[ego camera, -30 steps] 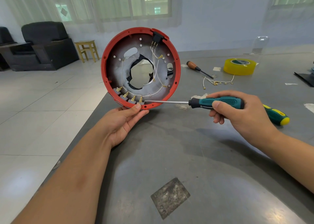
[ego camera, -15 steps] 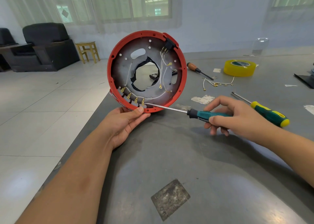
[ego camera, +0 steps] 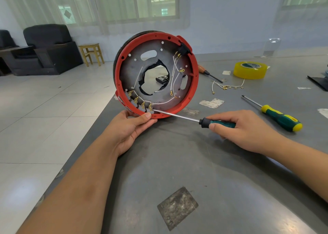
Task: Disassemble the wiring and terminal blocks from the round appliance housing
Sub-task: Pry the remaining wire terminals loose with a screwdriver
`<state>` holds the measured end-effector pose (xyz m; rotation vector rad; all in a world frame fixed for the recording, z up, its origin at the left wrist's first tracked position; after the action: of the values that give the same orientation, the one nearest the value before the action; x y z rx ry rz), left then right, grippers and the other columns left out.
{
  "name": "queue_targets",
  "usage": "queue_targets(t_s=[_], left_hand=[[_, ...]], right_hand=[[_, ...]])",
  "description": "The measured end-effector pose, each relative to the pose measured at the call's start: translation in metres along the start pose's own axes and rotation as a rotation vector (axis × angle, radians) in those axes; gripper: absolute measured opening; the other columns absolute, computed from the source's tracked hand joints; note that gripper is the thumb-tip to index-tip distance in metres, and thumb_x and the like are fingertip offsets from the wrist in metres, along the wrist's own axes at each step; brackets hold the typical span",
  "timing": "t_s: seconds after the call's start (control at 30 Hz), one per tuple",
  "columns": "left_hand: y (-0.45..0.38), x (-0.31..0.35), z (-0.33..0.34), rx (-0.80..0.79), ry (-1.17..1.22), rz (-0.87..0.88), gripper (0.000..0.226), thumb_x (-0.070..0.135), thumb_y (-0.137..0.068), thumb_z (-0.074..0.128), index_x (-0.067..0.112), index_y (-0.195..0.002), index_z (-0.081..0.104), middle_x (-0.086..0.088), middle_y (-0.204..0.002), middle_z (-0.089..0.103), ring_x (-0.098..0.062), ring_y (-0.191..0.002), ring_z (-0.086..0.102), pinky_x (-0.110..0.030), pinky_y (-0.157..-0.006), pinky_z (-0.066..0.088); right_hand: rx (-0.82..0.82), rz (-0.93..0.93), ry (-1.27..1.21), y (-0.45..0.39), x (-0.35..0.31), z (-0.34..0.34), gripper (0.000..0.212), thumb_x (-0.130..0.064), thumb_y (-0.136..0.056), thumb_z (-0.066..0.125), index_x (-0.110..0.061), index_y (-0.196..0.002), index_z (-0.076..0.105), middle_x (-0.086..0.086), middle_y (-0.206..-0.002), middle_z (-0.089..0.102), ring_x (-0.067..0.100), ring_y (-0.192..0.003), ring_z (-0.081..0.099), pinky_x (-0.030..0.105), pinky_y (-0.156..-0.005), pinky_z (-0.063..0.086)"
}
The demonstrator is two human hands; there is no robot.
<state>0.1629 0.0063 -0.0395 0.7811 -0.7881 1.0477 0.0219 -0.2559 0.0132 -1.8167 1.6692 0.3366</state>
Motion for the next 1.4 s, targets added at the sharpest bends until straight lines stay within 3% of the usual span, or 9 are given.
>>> queue_targets(t_s=[0.17, 0.3, 0.47, 0.57, 0.7, 0.87, 1.0, 1.17, 1.4], left_hand=[[-0.001, 0.001, -0.001, 0.007, 0.003, 0.011, 0.048, -0.014, -0.083, 0.072, -0.004, -0.126, 0.052, -0.026, -0.114, 0.075, -0.039, -0.099, 0.077, -0.034, -0.073, 0.065], [-0.002, 0.001, -0.001, 0.029, 0.017, 0.027, 0.045, -0.013, -0.085, 0.072, -0.005, -0.125, 0.053, -0.026, -0.12, 0.071, -0.039, -0.098, 0.077, -0.033, -0.072, 0.065], [-0.002, 0.0, -0.002, 0.054, 0.027, 0.037, 0.042, -0.014, -0.086, 0.071, -0.004, -0.122, 0.053, -0.024, -0.12, 0.07, -0.037, -0.097, 0.078, -0.033, -0.07, 0.065], [-0.003, 0.001, -0.004, 0.071, 0.026, 0.044, 0.043, -0.014, -0.087, 0.072, -0.003, -0.124, 0.053, -0.024, -0.121, 0.071, -0.036, -0.097, 0.078, -0.033, -0.07, 0.065], [-0.003, 0.001, -0.004, 0.082, 0.031, 0.055, 0.049, -0.013, -0.087, 0.073, -0.004, -0.13, 0.052, -0.025, -0.124, 0.07, -0.036, -0.098, 0.078, -0.033, -0.071, 0.065], [-0.002, 0.003, -0.004, 0.095, 0.029, 0.08, 0.048, -0.012, -0.087, 0.073, -0.004, -0.13, 0.052, -0.024, -0.124, 0.07, -0.035, -0.098, 0.078, -0.033, -0.073, 0.065], [-0.002, 0.004, -0.004, 0.103, 0.031, 0.099, 0.046, -0.012, -0.088, 0.073, -0.005, -0.129, 0.053, -0.023, -0.123, 0.07, -0.034, -0.097, 0.078, -0.032, -0.073, 0.065], [-0.002, 0.004, -0.005, 0.109, 0.034, 0.108, 0.045, -0.011, -0.088, 0.073, -0.005, -0.129, 0.054, -0.022, -0.122, 0.072, -0.033, -0.097, 0.078, -0.032, -0.073, 0.064], [-0.001, 0.005, -0.005, 0.123, 0.039, 0.118, 0.048, -0.01, -0.089, 0.073, -0.003, -0.131, 0.053, -0.021, -0.121, 0.073, -0.032, -0.096, 0.079, -0.032, -0.072, 0.064]], right_hand=[[-0.007, 0.023, 0.047, 0.0, 0.002, 0.004, 0.021, -0.048, -0.095, 0.059, -0.055, -0.112, 0.07, -0.037, -0.074, 0.065, 0.003, -0.072, 0.061, 0.017, -0.061, 0.047], [0.011, 0.027, 0.09, 0.003, -0.002, 0.008, 0.022, -0.051, -0.096, 0.055, -0.059, -0.113, 0.066, -0.01, -0.092, 0.076, 0.016, -0.079, 0.067, 0.041, -0.076, 0.058], [0.043, -0.002, 0.135, 0.007, -0.007, 0.012, 0.03, -0.053, -0.095, 0.051, -0.056, -0.122, 0.064, -0.008, -0.091, 0.076, 0.012, -0.071, 0.063, 0.035, -0.066, 0.055], [0.047, -0.022, 0.175, 0.009, -0.011, 0.014, 0.038, -0.052, -0.095, 0.049, -0.05, -0.13, 0.063, -0.016, -0.088, 0.073, 0.004, -0.07, 0.061, 0.021, -0.055, 0.048], [0.072, -0.052, 0.201, 0.011, -0.017, 0.017, 0.038, -0.046, -0.098, 0.053, -0.041, -0.134, 0.064, -0.026, -0.081, 0.062, -0.015, -0.071, 0.055, 0.008, -0.06, 0.042], [0.056, -0.061, 0.25, 0.013, -0.02, 0.022, 0.043, -0.053, -0.097, 0.046, -0.042, -0.137, 0.059, -0.016, -0.104, 0.074, -0.018, -0.077, 0.054, 0.008, -0.053, 0.037], [0.024, -0.049, 0.273, 0.014, -0.022, 0.026, 0.048, -0.055, -0.098, 0.041, -0.041, -0.141, 0.056, -0.014, -0.106, 0.074, -0.005, -0.071, 0.057, 0.009, -0.059, 0.038], [0.011, -0.046, 0.274, 0.016, -0.028, 0.028, 0.049, -0.054, -0.098, 0.04, -0.038, -0.141, 0.056, -0.009, -0.104, 0.075, 0.009, -0.075, 0.061, 0.027, -0.068, 0.052], [0.021, -0.061, 0.228, 0.018, -0.034, 0.031, 0.042, -0.054, -0.099, 0.04, -0.038, -0.134, 0.059, -0.006, -0.099, 0.075, 0.012, -0.078, 0.063, 0.036, -0.072, 0.054]])
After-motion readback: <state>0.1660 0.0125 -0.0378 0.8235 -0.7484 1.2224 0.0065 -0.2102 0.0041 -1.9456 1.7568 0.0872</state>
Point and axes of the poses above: each hand's wrist, its own y-axis away from the middle knuckle, its own z-axis out of the palm, x = y × z, the point moved 8 cm from there along -y, towards the middle knuckle
